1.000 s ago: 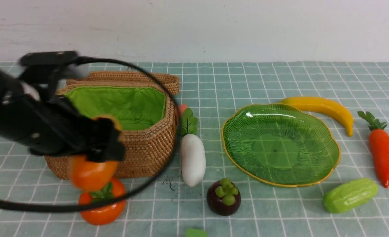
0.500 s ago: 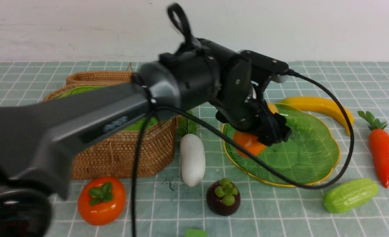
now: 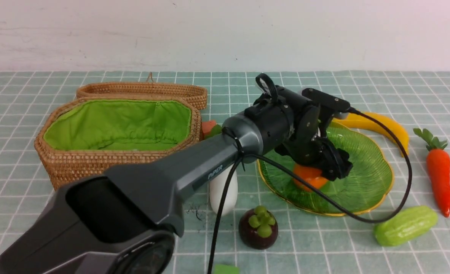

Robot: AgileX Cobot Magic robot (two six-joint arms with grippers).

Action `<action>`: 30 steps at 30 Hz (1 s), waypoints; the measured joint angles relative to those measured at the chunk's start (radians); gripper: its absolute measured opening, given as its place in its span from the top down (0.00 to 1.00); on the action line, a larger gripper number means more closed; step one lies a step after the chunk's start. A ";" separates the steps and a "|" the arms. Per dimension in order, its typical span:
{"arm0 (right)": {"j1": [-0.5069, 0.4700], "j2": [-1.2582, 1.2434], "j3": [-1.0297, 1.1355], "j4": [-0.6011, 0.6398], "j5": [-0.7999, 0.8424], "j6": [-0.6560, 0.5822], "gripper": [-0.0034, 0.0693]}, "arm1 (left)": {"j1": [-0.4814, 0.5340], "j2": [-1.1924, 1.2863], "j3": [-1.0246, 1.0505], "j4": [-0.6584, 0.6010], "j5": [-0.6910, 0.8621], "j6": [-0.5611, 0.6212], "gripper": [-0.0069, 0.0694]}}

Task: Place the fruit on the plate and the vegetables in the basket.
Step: Grab the mango with your left arm and place it on the right plate, then grab a tomato with your left arm and place it on the plate on the right.

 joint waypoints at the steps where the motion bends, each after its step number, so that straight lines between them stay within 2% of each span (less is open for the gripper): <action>1: 0.000 0.000 0.000 0.000 0.000 -0.007 0.78 | 0.000 -0.010 0.000 0.000 0.014 0.000 0.03; 9: 0.000 0.000 0.000 0.008 0.000 -0.047 0.78 | 0.000 -0.168 0.000 -0.017 0.179 -0.001 0.08; 12: 0.000 0.000 0.000 0.013 0.000 -0.055 0.78 | 0.000 -0.298 0.023 -0.032 0.322 -0.002 0.25; 13: 0.000 0.000 0.000 0.020 -0.001 -0.055 0.78 | 0.000 -0.355 0.046 -0.032 0.369 -0.002 0.35; 14: 0.000 0.000 0.000 0.026 -0.001 -0.055 0.78 | 0.000 -0.384 0.065 -0.030 0.392 -0.002 0.40; 15: 0.000 0.000 0.000 0.034 -0.006 -0.058 0.78 | 0.000 -0.445 0.094 -0.021 0.433 -0.002 0.52; 16: 0.000 0.000 0.000 0.036 -0.009 -0.059 0.78 | 0.000 -0.455 0.101 -0.021 0.439 -0.002 0.54; 18: -0.001 0.000 0.000 0.084 -0.043 -0.096 0.78 | 0.000 -0.579 0.199 0.021 0.477 -0.003 0.81; 19: -0.001 0.000 0.000 0.088 -0.047 -0.100 0.78 | 0.000 -0.597 0.207 0.025 0.477 -0.004 0.84; 20: -0.001 0.000 0.000 0.125 -0.073 -0.135 0.78 | 0.000 -0.661 0.270 0.056 0.477 -0.019 0.92; 24: -0.001 0.009 0.000 0.294 -0.152 -0.328 0.78 | 0.000 -0.837 0.520 0.147 0.477 -0.092 0.93; 26: -0.001 0.016 0.000 0.338 -0.161 -0.375 0.78 | 0.000 -0.877 0.590 0.168 0.477 -0.106 0.93; 30: -0.001 0.067 0.000 0.493 -0.171 -0.547 0.78 | 0.000 -1.054 0.918 0.230 0.464 -0.166 0.93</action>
